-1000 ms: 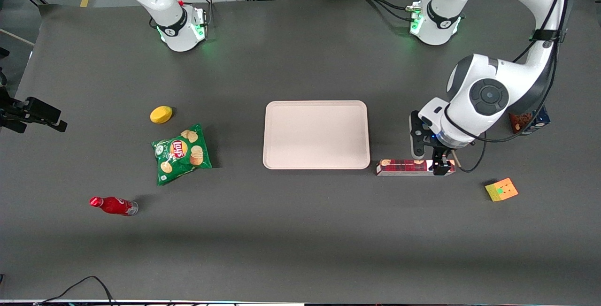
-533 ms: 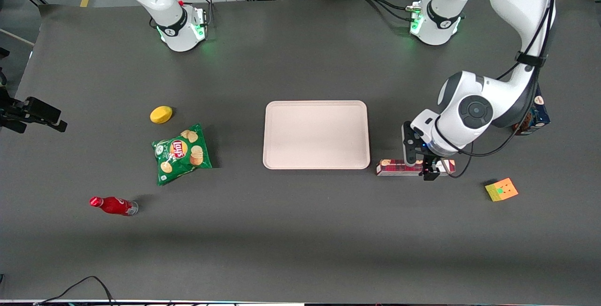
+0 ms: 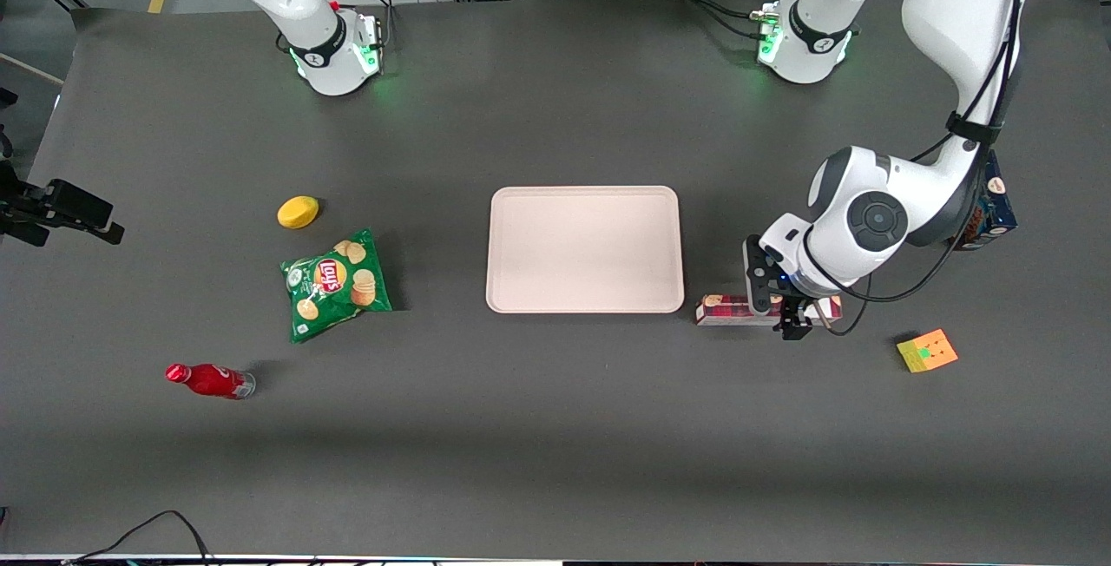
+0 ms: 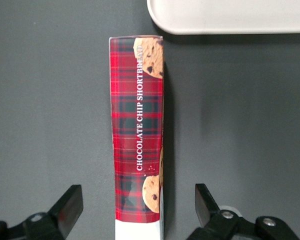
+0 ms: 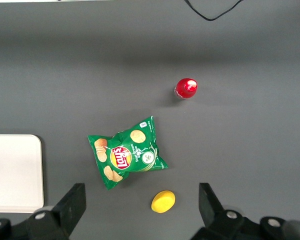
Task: Place red cookie box on tray
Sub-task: 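Close the left gripper on the end of the cookie box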
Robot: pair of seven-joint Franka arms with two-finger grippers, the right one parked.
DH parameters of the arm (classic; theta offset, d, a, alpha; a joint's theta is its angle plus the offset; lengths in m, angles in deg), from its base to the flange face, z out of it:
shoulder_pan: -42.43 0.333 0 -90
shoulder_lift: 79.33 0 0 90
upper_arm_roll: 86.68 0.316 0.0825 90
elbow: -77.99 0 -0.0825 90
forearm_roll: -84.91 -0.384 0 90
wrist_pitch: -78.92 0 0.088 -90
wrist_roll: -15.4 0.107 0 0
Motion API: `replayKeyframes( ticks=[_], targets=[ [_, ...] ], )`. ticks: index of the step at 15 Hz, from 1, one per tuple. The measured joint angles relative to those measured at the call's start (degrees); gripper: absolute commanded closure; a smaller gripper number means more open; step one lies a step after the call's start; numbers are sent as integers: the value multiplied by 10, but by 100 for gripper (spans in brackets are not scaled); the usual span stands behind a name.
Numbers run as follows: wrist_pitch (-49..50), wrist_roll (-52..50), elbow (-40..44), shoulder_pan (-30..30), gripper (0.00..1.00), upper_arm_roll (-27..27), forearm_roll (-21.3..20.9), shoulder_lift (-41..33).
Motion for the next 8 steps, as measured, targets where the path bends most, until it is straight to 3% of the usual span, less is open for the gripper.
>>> replayKeyframes(
  ticks=[8],
  targets=[
    [-49, 0, -1, 0, 0, 2, 0, 36]
  ],
)
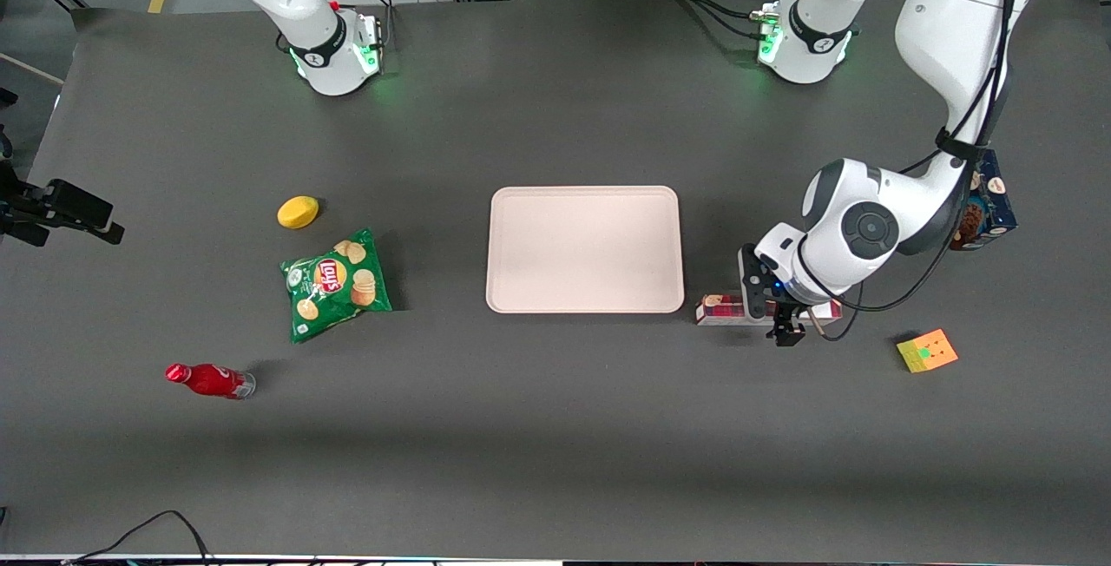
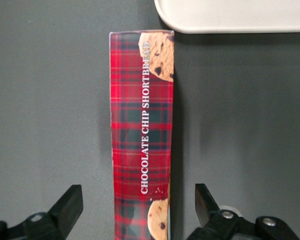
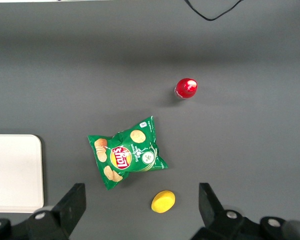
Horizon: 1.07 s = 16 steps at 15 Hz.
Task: Place red cookie box on tray
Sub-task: 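Close the left gripper on the end of the cookie box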
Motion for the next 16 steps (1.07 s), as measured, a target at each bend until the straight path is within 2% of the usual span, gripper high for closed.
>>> replayKeyframes(
  ticks=[2, 4, 5, 6, 8, 9, 13, 16],
  targets=[
    [-8, 0, -1, 0, 6, 0, 0, 7],
    [-19, 0, -1, 0, 28, 1, 0, 15],
    [-22, 0, -1, 0, 45, 1, 0, 18],
    [-24, 0, -1, 0, 68, 1, 0, 21],
    [-27, 0, -1, 0, 96, 1, 0, 24],
    [-28, 0, -1, 0, 99, 1, 0, 25],
    [-29, 1, 4, 0, 100, 1, -2, 26],
    [-27, 1, 20, 0, 100, 2, -24, 25]
  ],
)
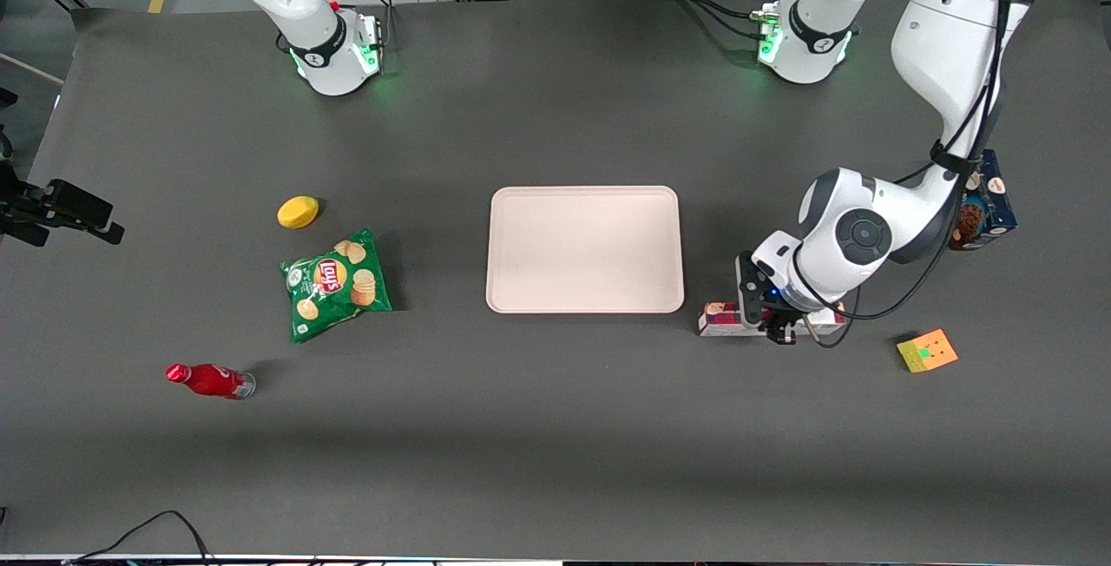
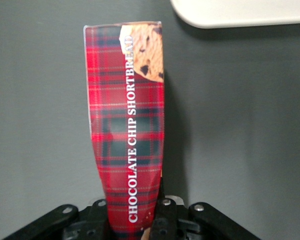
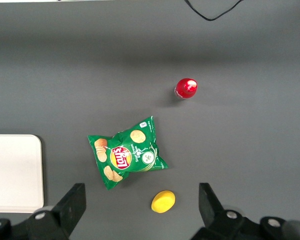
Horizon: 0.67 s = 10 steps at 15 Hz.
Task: Place red cookie box on tray
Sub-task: 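Lift the cookie box and carry it over the pink tray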
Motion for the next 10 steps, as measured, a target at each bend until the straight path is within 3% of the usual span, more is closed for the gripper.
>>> replayKeyframes(
  ticks=[5, 10],
  targets=[
    [146, 0, 96, 2, 100, 0, -1, -28],
    [284, 0, 172, 3, 100, -3, 0, -104]
  ],
)
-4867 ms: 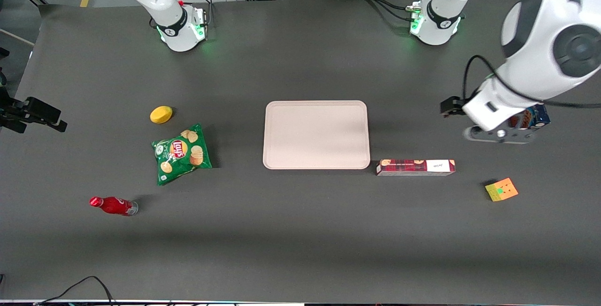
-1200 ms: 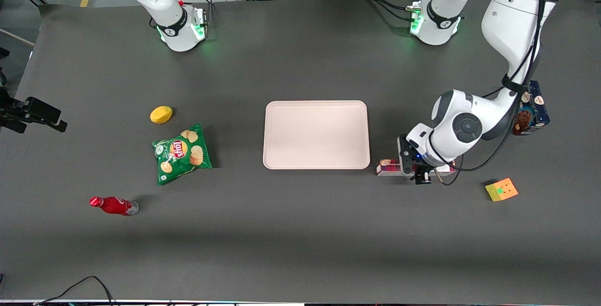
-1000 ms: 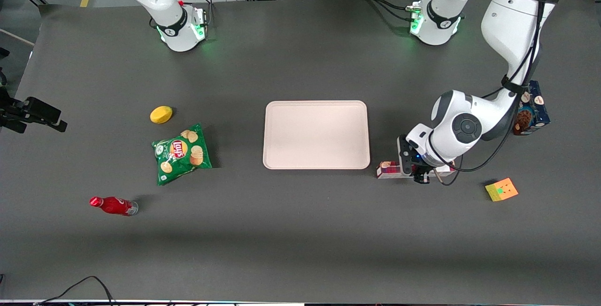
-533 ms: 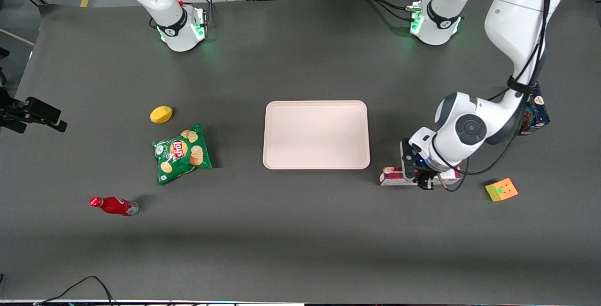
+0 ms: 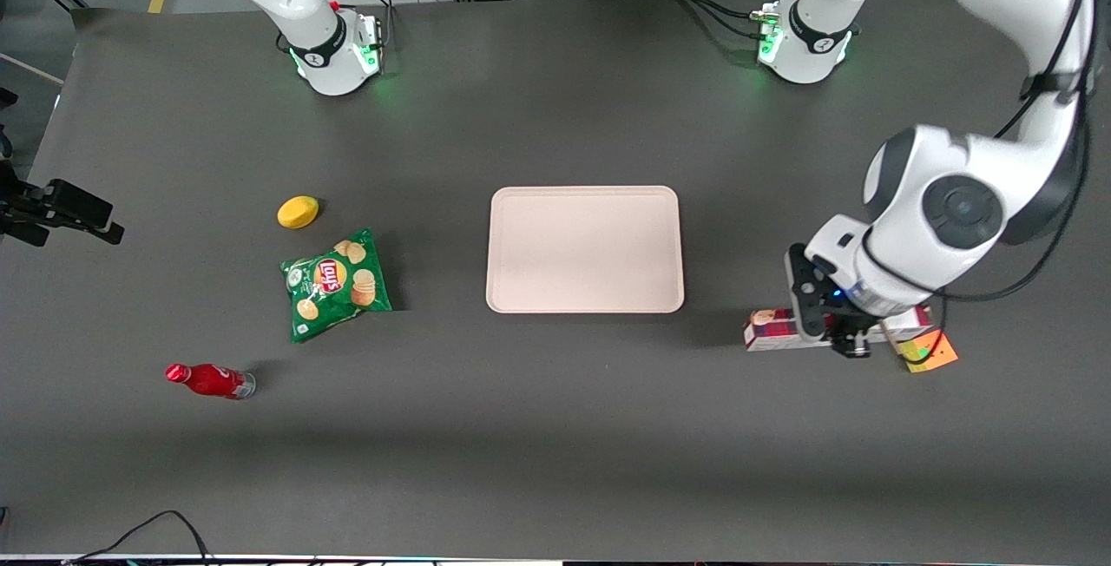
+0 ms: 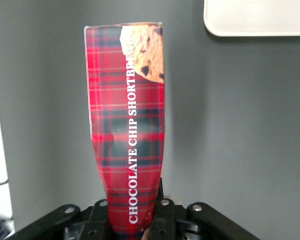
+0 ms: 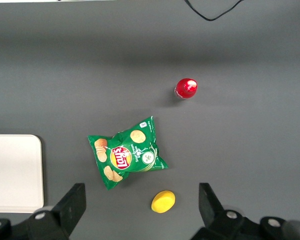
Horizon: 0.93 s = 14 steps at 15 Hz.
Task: Place red cookie box on tray
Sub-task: 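Lift the cookie box and carry it over the pink tray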
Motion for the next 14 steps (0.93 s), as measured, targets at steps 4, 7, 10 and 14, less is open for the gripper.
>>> replayKeyframes(
  ticks=[4, 7, 10, 14],
  targets=[
    [129, -19, 59, 1, 100, 2, 73, -37],
    [152, -129, 64, 2, 100, 2, 117, -43],
    [156, -297, 64, -1, 100, -19, 122, -42],
    [159, -553, 63, -8, 100, -74, 122, -42]
  ],
)
